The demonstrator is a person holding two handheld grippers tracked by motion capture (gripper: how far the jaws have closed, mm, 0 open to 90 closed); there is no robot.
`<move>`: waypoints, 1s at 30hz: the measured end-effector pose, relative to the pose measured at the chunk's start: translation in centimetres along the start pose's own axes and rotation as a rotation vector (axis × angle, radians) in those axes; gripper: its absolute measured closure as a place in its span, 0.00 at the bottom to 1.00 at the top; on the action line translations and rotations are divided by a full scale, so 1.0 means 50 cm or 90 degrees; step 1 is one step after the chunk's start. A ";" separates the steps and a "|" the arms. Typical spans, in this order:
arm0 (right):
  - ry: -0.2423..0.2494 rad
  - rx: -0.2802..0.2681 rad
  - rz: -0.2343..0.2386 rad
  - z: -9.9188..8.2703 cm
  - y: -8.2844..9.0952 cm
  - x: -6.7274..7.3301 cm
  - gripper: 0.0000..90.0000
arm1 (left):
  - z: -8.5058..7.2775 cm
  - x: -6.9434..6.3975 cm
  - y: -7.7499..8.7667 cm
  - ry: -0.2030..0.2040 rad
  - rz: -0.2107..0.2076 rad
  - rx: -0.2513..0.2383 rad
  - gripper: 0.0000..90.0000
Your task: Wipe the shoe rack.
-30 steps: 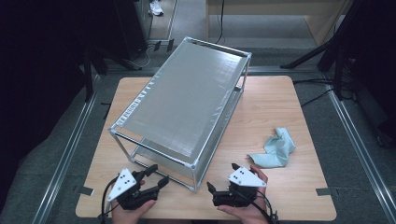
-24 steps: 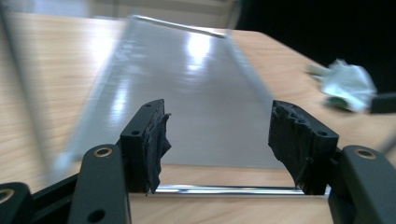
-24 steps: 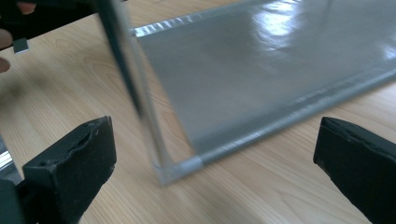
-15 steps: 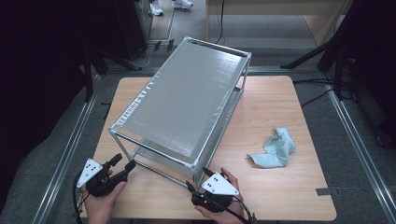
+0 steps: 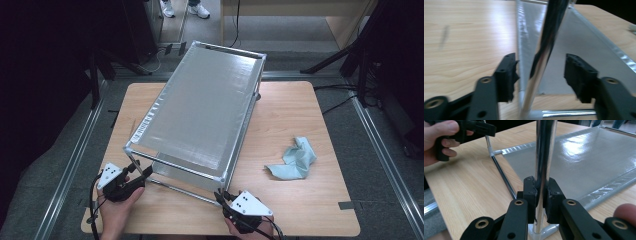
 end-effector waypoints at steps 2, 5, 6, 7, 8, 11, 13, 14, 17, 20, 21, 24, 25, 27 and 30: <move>0.001 0.000 0.003 -0.004 0.007 -0.004 0.90 | -0.001 -0.003 -0.005 -0.010 0.001 0.006 0.59; 0.002 0.005 -0.012 -0.010 0.017 -0.014 0.90 | 0.000 -0.006 -0.004 -0.011 -0.009 -0.001 0.82; -0.003 0.007 -0.017 -0.011 0.019 -0.019 0.90 | -0.002 -0.013 -0.005 -0.017 -0.021 0.005 0.85; -0.006 0.012 -0.026 -0.012 0.021 -0.026 0.90 | -0.005 -0.019 -0.005 -0.037 -0.019 0.005 0.87; -0.012 0.015 -0.038 -0.014 0.023 -0.033 0.90 | -0.009 -0.026 -0.004 -0.051 -0.019 0.007 0.88; -0.036 0.025 -0.069 -0.020 0.028 -0.058 0.90 | -0.021 -0.044 0.004 -0.067 -0.034 0.019 0.88; -0.042 0.027 -0.081 -0.023 0.030 -0.068 0.90 | -0.028 -0.052 0.011 -0.069 -0.038 0.021 0.89; -0.042 0.029 -0.086 -0.024 0.031 -0.071 0.90 | -0.033 -0.057 0.015 -0.070 -0.040 0.023 0.89; -0.047 0.038 -0.109 -0.025 0.032 -0.083 0.90 | -0.042 -0.068 0.020 -0.070 -0.045 0.020 0.89; -0.053 0.042 -0.119 -0.026 0.032 -0.089 0.90 | -0.047 -0.073 0.022 -0.068 -0.052 0.016 0.88; -0.056 0.042 -0.119 -0.026 0.032 -0.091 0.89 | -0.048 -0.072 0.023 -0.067 -0.060 0.013 0.88; -0.062 0.032 -0.100 -0.029 0.036 -0.104 0.81 | -0.050 -0.065 0.030 -0.049 -0.094 0.014 0.65; -0.065 0.022 -0.088 -0.029 0.041 -0.111 0.74 | -0.051 -0.062 0.033 -0.051 -0.093 0.011 0.56; -0.063 0.009 -0.083 -0.029 0.054 -0.123 0.64 | -0.054 -0.052 0.047 -0.051 -0.095 0.004 0.49; -0.050 0.013 -0.083 -0.031 0.072 -0.140 0.44 | -0.059 -0.039 0.063 -0.047 -0.105 0.006 0.42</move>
Point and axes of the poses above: each handheld gripper's, and its own axes: y roughly backward along the jaws, z roughly out of its top, x roughly to its left, the point moved 4 cm from there along -y, roughly forward along the jaws, and after that the axes turned 15 degrees about y, right-handed, at the moved point
